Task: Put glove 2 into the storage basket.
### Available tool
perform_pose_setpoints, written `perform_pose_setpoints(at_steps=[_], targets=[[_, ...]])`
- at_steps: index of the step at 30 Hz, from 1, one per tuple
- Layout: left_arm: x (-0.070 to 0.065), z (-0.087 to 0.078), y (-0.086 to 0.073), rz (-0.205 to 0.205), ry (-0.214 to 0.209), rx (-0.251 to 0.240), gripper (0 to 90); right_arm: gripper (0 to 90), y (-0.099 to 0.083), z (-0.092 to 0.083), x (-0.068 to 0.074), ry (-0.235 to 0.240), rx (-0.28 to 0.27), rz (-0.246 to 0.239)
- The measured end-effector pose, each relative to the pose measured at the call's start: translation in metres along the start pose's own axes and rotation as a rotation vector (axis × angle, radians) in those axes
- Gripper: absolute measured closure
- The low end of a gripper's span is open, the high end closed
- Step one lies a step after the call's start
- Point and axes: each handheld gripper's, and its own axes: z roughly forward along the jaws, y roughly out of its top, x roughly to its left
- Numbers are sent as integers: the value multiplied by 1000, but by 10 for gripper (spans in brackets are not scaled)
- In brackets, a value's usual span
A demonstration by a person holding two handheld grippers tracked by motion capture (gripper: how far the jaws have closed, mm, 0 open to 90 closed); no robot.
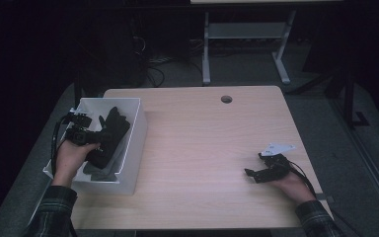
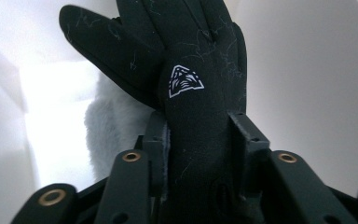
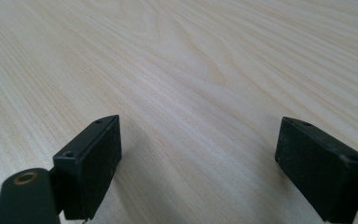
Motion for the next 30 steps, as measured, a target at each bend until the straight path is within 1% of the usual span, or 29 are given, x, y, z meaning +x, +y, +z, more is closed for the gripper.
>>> perform_pose_setpoints(at_steps=[1, 2, 3, 6, 8, 10, 11, 14, 15, 18, 20, 23, 27, 30], targets=[[1, 1, -1, 1, 0, 3, 602, 144, 0, 0, 0, 0, 0, 0], [1, 4, -2, -7, 6, 1, 584, 144, 0, 0, 0, 0, 0, 0], [2, 4, -2, -5, 10, 6, 549, 144, 0, 0, 0, 0, 0, 1], [2, 7, -3, -16, 47, 9, 455, 144, 0, 0, 0, 0, 0, 0], [2, 7, -3, -15, 69, 9, 375, 144, 0, 0, 0, 0, 0, 0], [3, 6, -2, -14, 74, 1, 342, 144, 0, 0, 0, 0, 0, 1], [3, 5, -2, -14, 70, -4, 318, 144, 0, 0, 0, 0, 0, 1], [3, 1, 0, -5, 72, -17, 271, 144, 0, 0, 0, 0, 0, 1], [2, 0, 1, -7, 74, -21, 259, 144, 0, 0, 0, -1, 0, 1], [2, -5, 5, 7, 79, -50, 232, 144, 0, 0, 0, 0, 0, 1], [2, -7, 6, 11, 84, -60, 202, 144, 0, 0, 0, 0, 0, 1], [0, -11, 10, 19, 81, -73, 184, 144, 0, 0, 0, 0, 0, 0], [-5, -16, 16, 40, 72, -87, 178, 144, 0, 0, 0, 0, 0, 1], [-13, -20, 22, 60, 55, -101, 176, 144, 0, 0, 0, 0, 0, 1]])
